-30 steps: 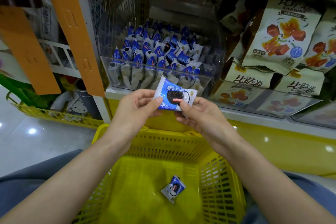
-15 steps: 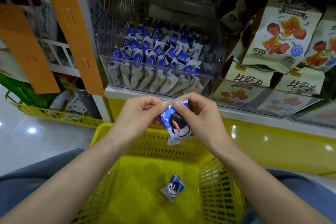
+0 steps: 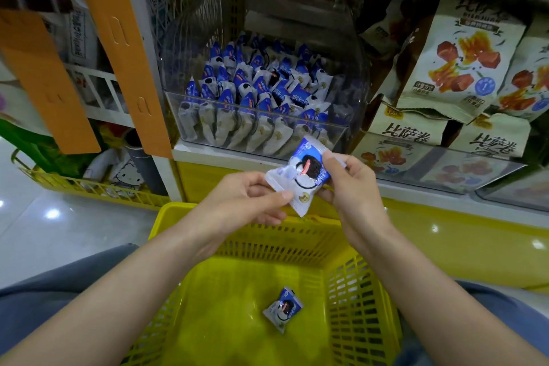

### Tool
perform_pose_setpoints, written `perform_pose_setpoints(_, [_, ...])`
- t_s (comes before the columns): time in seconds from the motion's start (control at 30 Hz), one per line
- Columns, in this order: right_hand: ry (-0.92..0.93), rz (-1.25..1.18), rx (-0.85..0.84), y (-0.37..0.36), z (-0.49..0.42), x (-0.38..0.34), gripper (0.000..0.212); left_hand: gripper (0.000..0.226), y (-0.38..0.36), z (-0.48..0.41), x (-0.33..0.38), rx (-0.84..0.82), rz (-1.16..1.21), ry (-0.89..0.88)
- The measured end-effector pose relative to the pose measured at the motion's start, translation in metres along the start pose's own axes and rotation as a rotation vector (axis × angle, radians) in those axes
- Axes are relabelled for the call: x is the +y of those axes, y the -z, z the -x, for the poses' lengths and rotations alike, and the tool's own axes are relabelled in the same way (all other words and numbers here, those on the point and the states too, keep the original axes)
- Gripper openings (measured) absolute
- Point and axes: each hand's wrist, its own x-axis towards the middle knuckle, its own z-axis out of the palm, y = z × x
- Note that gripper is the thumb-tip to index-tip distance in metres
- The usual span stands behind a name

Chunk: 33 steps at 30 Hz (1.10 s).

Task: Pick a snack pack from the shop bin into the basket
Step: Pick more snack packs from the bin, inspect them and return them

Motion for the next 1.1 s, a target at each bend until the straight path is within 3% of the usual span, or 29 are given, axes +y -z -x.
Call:
perform_pose_setpoints(0.07, [-0.045,-0.054,-0.004,0.000,0.000,-0.001,0.013,0.005,0.002,-0.001,0.000,0.073,0.009,-0.042])
perform_pose_setpoints(0.13, [-0.050,-0.025,-0.037,0.002,0.000,-0.001,0.014,0.015,0.004,-0.003,0.001,0.162,0.023,-0.081])
perform_pose_setpoints(0.33, [0.054,0.244,-0.214,0.004,0.004,0.002,0.018,0.017,0.011,-0.005,0.005,0.393,-0.176,-0.275])
perform_pose_setpoints(0.53, [0.180,0.274,-0.310,0.004,0.006,-0.003,0.017,0.016,0.013,-0.005,0.008,0.411,-0.283,-0.401])
perform_pose_setpoints(0.67, [0.369,0.272,-0.204,0.004,0.008,-0.004,0.014,0.014,0.012,-0.006,0.004,0.395,-0.243,-0.337])
perform_pose_setpoints(0.73, [0.534,0.336,-0.133,0.005,0.008,-0.003,0.018,0.018,0.011,-0.007,0.005,0.345,-0.182,-0.187])
perform_pose_setpoints(0.83, [0.735,0.417,-0.138,0.005,0.010,-0.001,0.024,0.040,0.007,-0.005,0.009,0.169,0.098,0.074])
perform_pose_setpoints(0.97, [0.913,0.573,-0.280,0.007,0.012,0.002,0.023,0.032,0.007,-0.004,0.011,0.128,0.326,0.014])
perform_pose_setpoints(1.1, [0.959,0.616,-0.352,0.006,0.011,0.003,0.026,0.028,0.012,-0.006,0.014,0.164,0.452,-0.077])
